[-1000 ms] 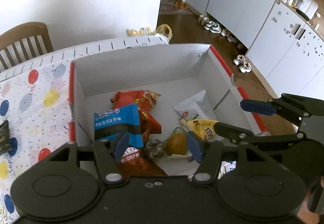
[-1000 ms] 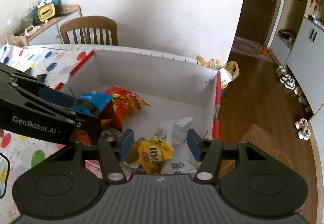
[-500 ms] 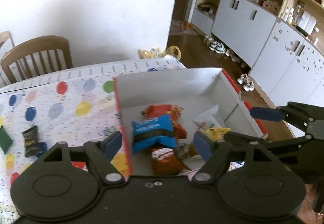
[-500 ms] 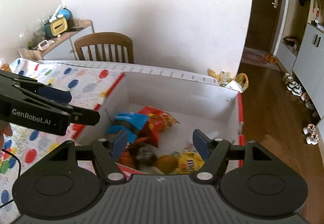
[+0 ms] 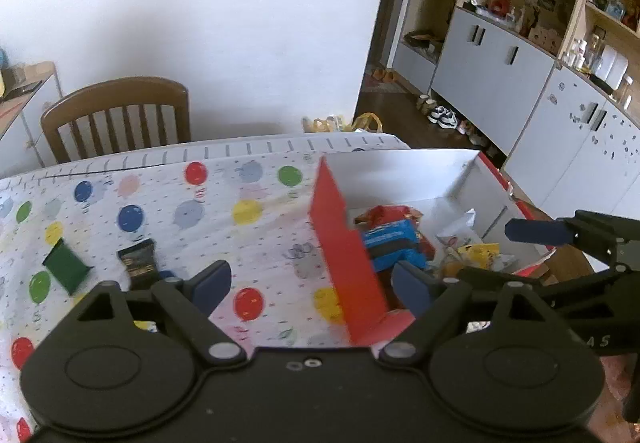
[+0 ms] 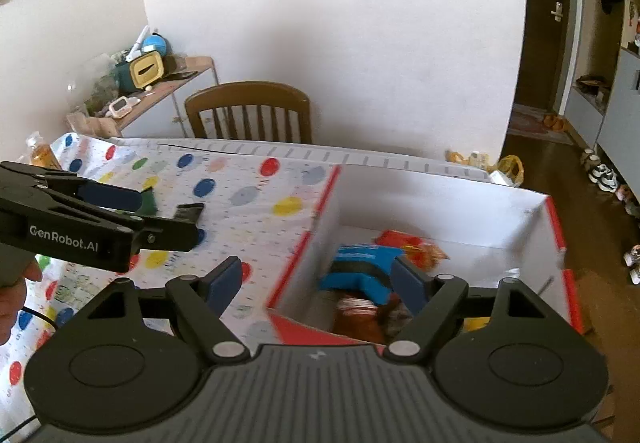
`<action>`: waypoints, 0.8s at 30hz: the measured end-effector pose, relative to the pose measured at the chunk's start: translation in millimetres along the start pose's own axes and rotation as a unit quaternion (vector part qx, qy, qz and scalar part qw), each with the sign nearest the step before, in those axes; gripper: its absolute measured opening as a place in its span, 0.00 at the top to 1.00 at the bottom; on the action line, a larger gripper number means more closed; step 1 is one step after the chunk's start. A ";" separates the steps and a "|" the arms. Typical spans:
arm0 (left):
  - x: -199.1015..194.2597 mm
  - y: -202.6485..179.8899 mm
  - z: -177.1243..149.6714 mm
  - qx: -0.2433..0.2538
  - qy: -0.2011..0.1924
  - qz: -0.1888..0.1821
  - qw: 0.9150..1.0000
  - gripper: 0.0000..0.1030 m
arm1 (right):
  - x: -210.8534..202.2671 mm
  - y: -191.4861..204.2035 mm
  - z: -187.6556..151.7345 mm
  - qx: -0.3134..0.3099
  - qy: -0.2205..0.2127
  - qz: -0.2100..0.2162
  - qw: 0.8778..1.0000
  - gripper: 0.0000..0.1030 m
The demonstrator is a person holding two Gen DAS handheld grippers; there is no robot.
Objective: Organize snacks
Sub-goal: 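Move both tools back over the green packet and black candy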
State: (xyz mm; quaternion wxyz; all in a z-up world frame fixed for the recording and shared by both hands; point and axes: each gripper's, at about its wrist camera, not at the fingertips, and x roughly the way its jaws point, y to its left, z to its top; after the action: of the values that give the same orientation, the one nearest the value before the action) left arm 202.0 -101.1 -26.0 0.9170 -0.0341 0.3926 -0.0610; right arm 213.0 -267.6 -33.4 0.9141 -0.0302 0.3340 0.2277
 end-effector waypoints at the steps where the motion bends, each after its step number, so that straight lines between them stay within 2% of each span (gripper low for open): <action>1: -1.9 6.9 -0.7 -0.002 -0.001 0.000 1.000 0.14 | 1.1 5.2 1.2 0.000 -0.001 0.000 1.000 0.21; 12: -24.1 85.4 -11.2 -0.032 -0.034 0.024 0.999 0.01 | 27.4 68.1 10.4 0.003 -0.003 0.000 1.000 0.20; 19: -27.3 139.4 -16.0 -0.066 -0.044 0.063 0.995 0.00 | 53.6 104.6 13.6 -0.002 0.004 0.001 1.000 0.20; 24: -18.6 176.8 -15.0 -0.090 -0.033 0.101 0.990 0.01 | 78.1 126.0 16.9 -0.004 0.014 0.004 1.000 0.20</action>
State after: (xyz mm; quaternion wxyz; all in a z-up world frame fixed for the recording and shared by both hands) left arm 193.5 76.4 -42.5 0.9242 -0.0788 0.3674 0.0685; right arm 220.7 -120.4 -56.9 0.9082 -0.0361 0.3460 0.2326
